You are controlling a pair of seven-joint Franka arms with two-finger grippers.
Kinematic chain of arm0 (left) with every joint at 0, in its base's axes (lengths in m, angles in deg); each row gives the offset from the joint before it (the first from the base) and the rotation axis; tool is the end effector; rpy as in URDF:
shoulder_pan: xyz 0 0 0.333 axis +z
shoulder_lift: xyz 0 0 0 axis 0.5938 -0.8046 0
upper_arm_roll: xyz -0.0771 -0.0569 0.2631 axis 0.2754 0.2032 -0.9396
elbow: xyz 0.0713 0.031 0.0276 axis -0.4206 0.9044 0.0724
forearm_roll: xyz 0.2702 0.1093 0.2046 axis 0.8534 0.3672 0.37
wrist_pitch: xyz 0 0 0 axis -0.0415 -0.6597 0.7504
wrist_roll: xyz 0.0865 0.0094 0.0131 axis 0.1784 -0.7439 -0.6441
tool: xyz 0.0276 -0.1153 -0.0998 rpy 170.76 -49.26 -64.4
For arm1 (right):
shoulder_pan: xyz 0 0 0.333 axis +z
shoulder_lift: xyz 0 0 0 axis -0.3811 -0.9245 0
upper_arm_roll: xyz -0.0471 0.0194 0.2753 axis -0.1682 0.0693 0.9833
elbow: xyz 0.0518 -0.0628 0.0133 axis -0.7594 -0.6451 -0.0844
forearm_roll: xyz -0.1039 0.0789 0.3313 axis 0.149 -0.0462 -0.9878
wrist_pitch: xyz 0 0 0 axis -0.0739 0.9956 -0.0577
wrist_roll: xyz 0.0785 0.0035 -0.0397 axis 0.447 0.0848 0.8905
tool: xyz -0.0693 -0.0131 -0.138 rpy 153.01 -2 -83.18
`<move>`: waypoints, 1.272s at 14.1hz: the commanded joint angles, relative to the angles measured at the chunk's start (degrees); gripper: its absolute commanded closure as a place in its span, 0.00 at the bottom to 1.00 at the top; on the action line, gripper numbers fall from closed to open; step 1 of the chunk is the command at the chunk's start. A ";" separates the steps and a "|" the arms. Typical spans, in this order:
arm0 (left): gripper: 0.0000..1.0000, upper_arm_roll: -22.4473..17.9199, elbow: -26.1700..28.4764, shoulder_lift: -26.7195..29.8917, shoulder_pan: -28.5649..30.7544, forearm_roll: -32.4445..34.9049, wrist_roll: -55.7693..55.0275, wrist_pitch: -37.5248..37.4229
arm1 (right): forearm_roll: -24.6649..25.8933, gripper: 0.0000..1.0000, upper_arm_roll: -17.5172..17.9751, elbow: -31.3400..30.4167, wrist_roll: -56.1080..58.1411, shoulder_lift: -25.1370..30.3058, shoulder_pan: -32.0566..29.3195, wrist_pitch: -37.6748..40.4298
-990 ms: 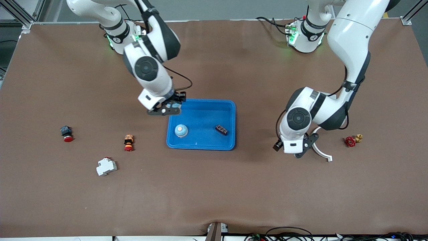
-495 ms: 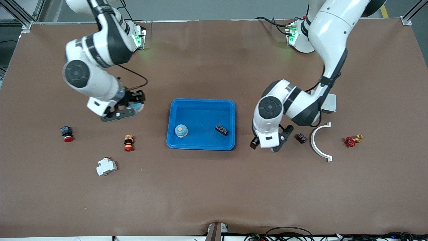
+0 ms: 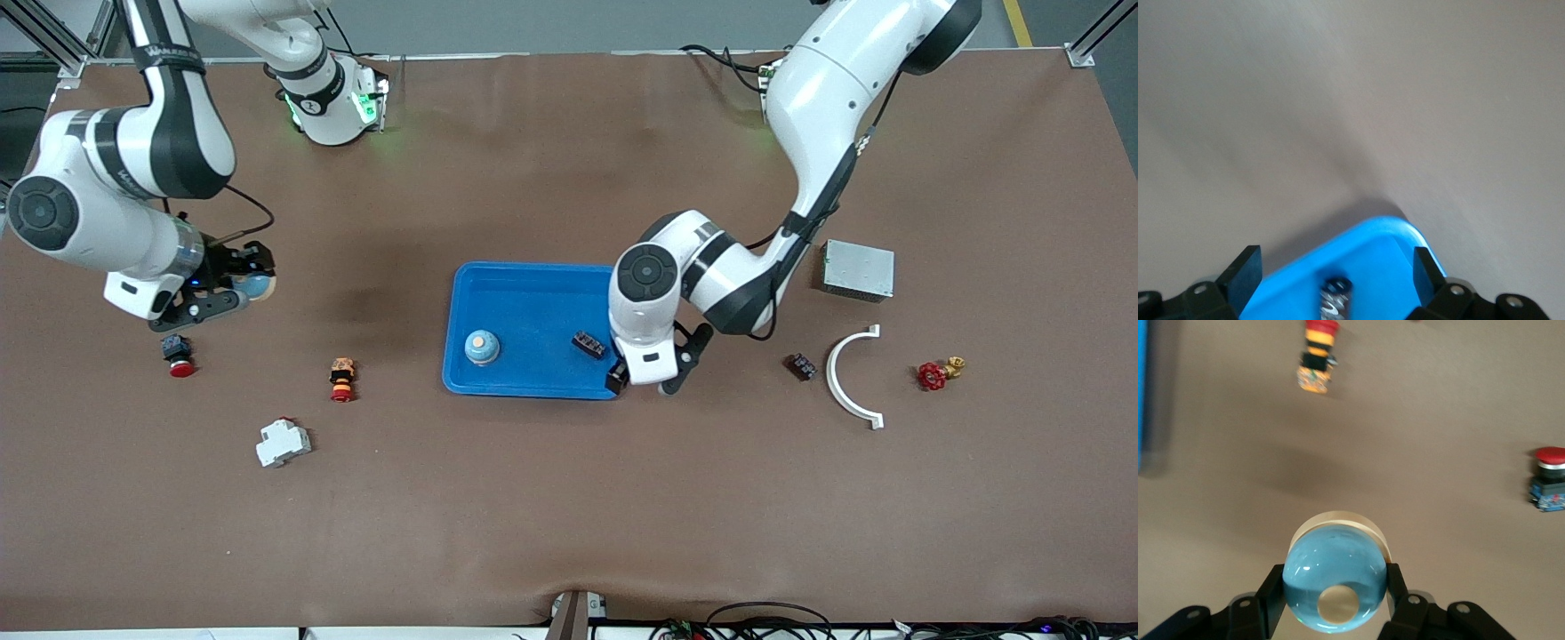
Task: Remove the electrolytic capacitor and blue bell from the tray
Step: 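Grasp a capacitor with the left gripper while the right gripper places the bell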
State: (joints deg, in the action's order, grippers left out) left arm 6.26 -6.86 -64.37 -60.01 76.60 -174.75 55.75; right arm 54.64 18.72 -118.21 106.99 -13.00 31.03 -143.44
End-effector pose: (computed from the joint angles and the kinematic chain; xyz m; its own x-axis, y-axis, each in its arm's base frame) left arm 0.5383 -0.4110 0.2054 0.5478 0.8359 0.0347 0.8349 -0.5489 0.0410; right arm 0.4784 -0.0030 0.3212 0.9127 0.3347 -0.2343 0.3264 -0.9423 -0.0747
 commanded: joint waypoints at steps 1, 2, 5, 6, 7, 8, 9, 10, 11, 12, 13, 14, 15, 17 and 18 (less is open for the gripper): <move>0.00 -0.53 -2.21 -2.04 -1.55 -0.68 -3.74 4.75 | 1.49 0.87 1.19 -3.10 6.72 2.43 -4.48 -1.46; 0.00 -0.53 -2.39 -2.83 -2.25 -0.68 -5.06 7.03 | 1.75 0.87 1.19 -4.06 8.92 2.43 -5.89 -3.12; 0.00 -0.62 -3.44 -4.77 -4.18 -0.68 -8.93 9.08 | 4.65 0.87 1.19 -8.71 11.32 2.43 -8.27 -10.50; 0.00 -0.62 -3.62 -5.21 -4.71 -0.68 -10.51 10.04 | 4.91 0.87 1.10 -10.29 11.32 2.43 -8.36 -12.52; 0.00 -0.62 -3.62 -5.73 -5.07 -0.59 -11.40 10.57 | 6.05 0.87 1.19 -11.53 11.41 2.43 -8.80 -14.11; 0.00 -0.71 -3.36 -5.91 -5.42 -0.50 -11.49 10.57 | 7.19 0.87 1.19 -12.84 11.58 2.43 -8.97 -15.78; 0.00 -0.71 -3.18 -6.35 -5.51 -0.42 -11.58 10.66 | 7.63 0.87 1.19 -14.51 11.67 2.43 -8.98 -18.14; 0.00 -0.71 -3.18 -7.31 -5.51 -0.50 -11.84 10.57 | 8.42 0.87 1.10 -16.18 11.67 2.43 -9.24 -20.60; 0.02 -0.71 -2.92 -7.41 -5.86 -0.15 -12.19 10.22 | 9.56 0.87 1.10 -17.33 11.67 2.43 -9.59 -22.80; 0.02 -0.79 -1.96 -7.41 -5.86 0.02 -12.28 9.35 | 10.88 0.87 1.10 -18.21 11.67 2.34 -9.76 -24.83; 0.03 -0.88 -1.34 -7.50 -5.86 0.02 -12.28 8.56 | 12.02 0.87 1.10 -18.57 11.67 2.25 -9.77 -26.15; 0.10 -1.06 -1.25 -7.67 -5.86 0.02 -12.28 8.38 | 13.08 0.87 1.19 -18.74 11.67 2.08 -9.77 -26.95; 0.20 -0.97 -1.25 -8.11 -5.86 0.02 -12.28 8.38 | 13.35 0.87 1.19 -19.35 11.67 1.90 -9.77 -27.65; 0.69 -0.97 -1.33 -8.20 -5.69 -0.06 -12.11 8.38 | 13.44 0.87 1.19 -21.28 11.67 1.03 -9.77 -30.98; 0.93 -0.97 -1.34 -8.11 -5.60 -0.06 -12.11 8.38 | 13.44 0.87 1.10 -22.43 11.67 0.24 -9.77 -34.13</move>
State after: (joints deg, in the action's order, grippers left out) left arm 5.83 -7.79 -72.79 -65.13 76.60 -185.99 64.89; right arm 66.89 18.88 -137.37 118.08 -12.99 22.72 -172.92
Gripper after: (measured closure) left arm 0.260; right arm 0.361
